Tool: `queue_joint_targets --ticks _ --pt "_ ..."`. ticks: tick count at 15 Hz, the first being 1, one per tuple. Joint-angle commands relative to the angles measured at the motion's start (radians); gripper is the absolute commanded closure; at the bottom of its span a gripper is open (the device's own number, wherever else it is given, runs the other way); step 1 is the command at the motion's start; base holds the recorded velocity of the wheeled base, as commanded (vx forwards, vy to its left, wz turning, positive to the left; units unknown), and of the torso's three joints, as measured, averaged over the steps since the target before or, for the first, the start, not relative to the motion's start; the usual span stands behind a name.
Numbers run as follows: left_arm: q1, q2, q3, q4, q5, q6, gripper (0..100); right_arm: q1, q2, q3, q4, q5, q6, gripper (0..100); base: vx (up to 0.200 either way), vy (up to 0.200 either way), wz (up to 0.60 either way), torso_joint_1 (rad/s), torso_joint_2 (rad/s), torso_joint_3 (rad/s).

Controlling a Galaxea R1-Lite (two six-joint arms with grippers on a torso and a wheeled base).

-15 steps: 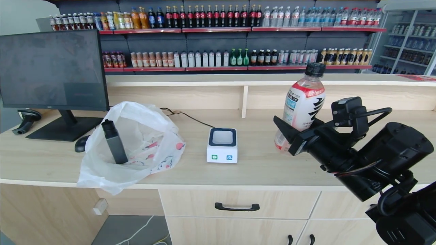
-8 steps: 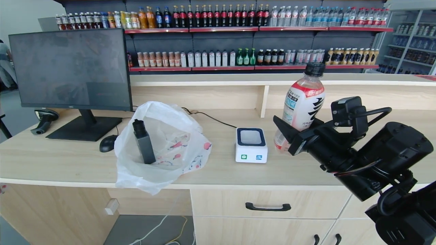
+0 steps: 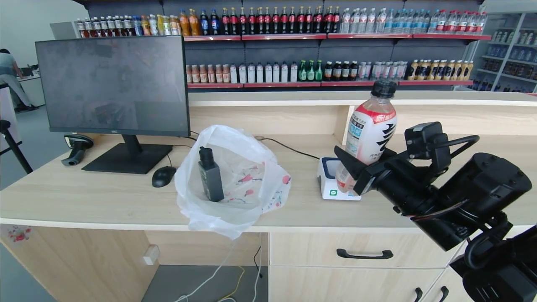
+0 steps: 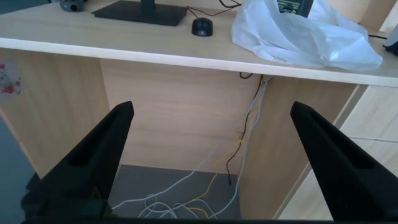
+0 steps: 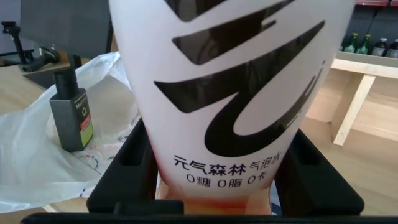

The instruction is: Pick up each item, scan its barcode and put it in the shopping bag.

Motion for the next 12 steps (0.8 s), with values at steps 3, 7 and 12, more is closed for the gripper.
queue_joint_targets --ticks 3,7,12 --pt "0.0 0.0 0.0 0.001 0.0 0.0 0 0.005 0.0 0.0 -0.002 -0.001 -0.001 100 0.067 0.0 0.0 0.002 0.0 0.002" --pt "0.0 0.0 0.0 0.001 0.0 0.0 0 0.005 0.0 0.002 -0.002 -0.001 -0.001 100 0.2 0.0 0.0 -0.005 0.0 0.004" --pt "0.0 0.0 0.0 0.001 0.0 0.002 0 0.006 -0.008 -0.004 -0.002 0.0 -0.004 100 0.0 0.0 0.0 0.0 0.0 0.0"
